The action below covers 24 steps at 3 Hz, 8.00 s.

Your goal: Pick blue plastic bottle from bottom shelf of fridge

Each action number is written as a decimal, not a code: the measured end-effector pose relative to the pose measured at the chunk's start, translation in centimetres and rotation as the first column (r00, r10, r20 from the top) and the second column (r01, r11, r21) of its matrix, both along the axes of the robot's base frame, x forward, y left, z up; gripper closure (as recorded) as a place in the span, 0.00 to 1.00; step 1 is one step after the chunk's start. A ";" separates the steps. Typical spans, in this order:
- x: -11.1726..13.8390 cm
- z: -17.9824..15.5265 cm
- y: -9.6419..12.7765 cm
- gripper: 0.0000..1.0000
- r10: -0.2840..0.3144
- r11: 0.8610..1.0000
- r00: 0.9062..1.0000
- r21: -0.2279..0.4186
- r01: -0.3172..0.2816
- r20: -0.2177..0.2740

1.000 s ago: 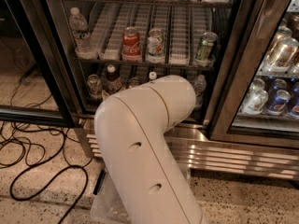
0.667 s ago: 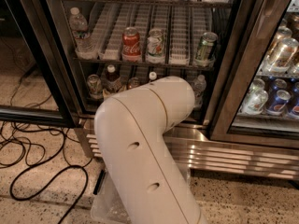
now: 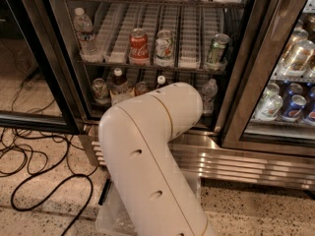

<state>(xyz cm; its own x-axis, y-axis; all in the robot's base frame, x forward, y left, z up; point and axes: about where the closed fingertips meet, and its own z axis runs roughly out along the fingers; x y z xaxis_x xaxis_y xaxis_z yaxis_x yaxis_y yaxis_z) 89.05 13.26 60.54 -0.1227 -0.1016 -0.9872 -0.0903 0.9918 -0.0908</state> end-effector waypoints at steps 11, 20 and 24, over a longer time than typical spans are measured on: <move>-1.4 2.0 -0.4 1.00 -0.009 0.974 1.000 0.226 0.008 0.004; -5.5 3.9 0.1 1.00 0.014 0.948 0.996 0.318 0.017 -0.093; -13.9 3.7 -0.2 1.00 0.082 0.916 0.952 0.399 0.045 -0.295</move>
Offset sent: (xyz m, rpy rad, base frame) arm -0.0091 0.0156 -0.0050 0.1072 -0.0238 0.0581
